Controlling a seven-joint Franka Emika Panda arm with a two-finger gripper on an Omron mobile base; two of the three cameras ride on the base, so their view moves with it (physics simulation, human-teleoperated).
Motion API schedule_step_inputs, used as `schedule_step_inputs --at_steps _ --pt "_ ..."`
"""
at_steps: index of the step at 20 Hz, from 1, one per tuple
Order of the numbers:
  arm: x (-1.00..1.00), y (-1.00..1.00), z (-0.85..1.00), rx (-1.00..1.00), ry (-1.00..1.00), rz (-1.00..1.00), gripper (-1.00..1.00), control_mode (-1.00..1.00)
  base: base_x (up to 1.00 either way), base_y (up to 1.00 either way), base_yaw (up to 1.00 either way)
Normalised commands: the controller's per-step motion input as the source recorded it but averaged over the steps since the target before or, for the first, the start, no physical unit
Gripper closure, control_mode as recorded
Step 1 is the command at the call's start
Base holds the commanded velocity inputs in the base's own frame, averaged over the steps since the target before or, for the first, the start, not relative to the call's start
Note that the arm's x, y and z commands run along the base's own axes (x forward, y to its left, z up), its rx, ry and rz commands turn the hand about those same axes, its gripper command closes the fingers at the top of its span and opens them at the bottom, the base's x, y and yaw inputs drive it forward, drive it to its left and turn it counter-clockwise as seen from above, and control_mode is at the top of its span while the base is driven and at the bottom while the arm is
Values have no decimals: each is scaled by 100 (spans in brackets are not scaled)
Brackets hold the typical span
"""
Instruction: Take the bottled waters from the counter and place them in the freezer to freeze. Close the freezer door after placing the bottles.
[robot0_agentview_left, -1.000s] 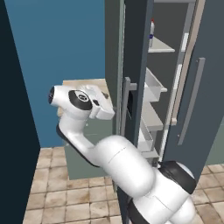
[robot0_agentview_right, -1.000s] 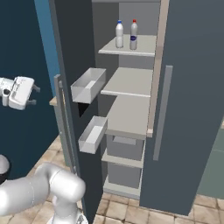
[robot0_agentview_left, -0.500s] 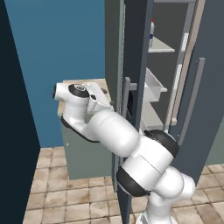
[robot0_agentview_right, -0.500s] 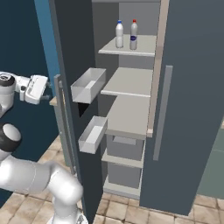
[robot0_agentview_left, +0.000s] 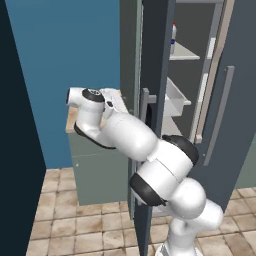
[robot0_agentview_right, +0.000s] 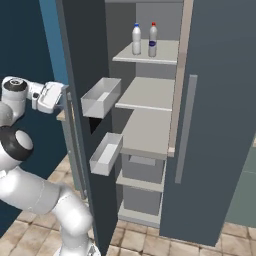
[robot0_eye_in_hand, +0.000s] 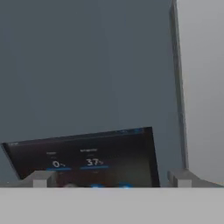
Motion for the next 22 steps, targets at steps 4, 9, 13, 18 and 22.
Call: schedule_step_inputs --at_steps 4,9,13,18,22 --pt "-10 -82 0 0 -4 21 -100 -100 0 0 0" --pt "-12 -92 0 0 -4 25 -100 -100 0 0 0" --pt "-16 -97 0 0 -5 27 -100 -100 0 0 0" --pt "-13 -99 0 1 -5 28 -100 -100 0 0 0" --pt "0 -100 -1 4 -2 27 -100 -100 0 0 0"
